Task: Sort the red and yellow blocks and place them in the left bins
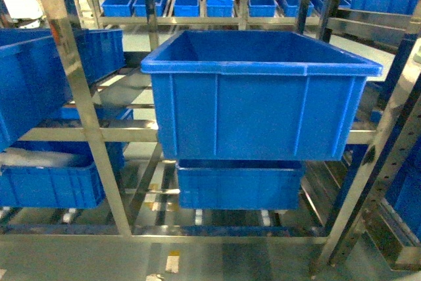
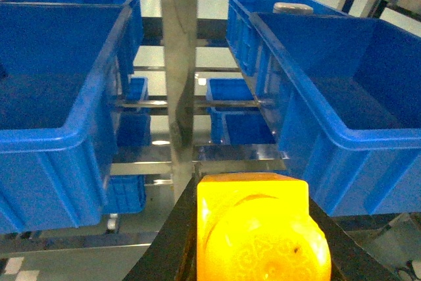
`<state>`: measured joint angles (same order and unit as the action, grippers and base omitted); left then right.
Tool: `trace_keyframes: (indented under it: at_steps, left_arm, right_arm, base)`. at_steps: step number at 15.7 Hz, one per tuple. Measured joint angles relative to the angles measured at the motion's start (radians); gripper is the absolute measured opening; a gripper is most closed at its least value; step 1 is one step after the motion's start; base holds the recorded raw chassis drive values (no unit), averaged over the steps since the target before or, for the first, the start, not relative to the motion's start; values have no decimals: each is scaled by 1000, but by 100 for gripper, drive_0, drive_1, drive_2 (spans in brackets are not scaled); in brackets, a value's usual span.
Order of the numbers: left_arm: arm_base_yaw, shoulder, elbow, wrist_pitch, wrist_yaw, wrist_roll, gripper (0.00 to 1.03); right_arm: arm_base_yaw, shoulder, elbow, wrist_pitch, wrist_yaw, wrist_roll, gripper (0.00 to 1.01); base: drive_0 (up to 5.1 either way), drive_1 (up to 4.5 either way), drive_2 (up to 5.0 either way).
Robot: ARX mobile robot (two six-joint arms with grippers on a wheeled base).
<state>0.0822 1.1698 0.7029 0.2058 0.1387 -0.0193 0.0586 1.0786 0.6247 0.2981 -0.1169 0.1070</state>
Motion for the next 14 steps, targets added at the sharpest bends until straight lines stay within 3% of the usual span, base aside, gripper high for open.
trace_keyframes:
  at_steps: [11,14]
  left_arm:
    - [1,0,0,0,0,0,26]
    - [9,3,0,-3,-7,0,26]
  right_arm:
    - [0,0,0,2,0,0,27]
    - [6,0,0,2,-6,0,27]
  base:
    - [-482,276,221]
    - [0,0,0]
